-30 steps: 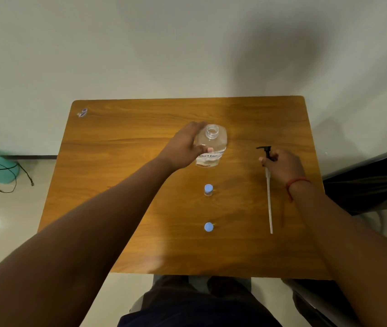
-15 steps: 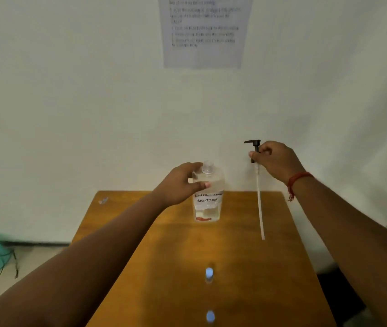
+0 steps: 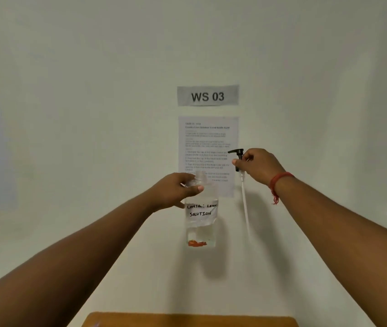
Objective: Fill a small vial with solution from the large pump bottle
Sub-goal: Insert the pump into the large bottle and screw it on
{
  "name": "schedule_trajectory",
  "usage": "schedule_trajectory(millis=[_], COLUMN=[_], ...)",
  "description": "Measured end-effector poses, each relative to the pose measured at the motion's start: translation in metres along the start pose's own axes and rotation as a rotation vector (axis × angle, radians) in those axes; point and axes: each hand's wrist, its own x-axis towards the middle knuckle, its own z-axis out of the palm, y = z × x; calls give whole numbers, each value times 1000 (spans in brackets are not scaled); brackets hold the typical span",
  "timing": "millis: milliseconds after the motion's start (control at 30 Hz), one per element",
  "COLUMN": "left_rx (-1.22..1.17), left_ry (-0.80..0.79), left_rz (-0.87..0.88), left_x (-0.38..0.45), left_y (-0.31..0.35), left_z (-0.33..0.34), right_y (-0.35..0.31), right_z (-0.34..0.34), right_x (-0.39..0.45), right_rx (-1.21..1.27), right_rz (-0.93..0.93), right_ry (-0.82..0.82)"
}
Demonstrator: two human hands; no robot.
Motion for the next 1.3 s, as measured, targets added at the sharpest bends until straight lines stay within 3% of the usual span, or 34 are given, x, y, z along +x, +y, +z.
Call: schedule_trajectory(millis=[200,433,1033,1300], left_rx=[40,89,81,92], left_ry=[34,34,13,18], left_rz=[50,53,14,19], left_x=[9,13,14,19], left_y=[40,49,24,24], left_z=[-39,-39,-17,-16], right_y=[-45,-80,-110,-115], right_z=[-43,-77,-78,-55], right_x=[28,48,69,64], right_rx=[49,299,373,387], right_rz=[-27,-22,-46,-154], right_ry=[74,173,587,504])
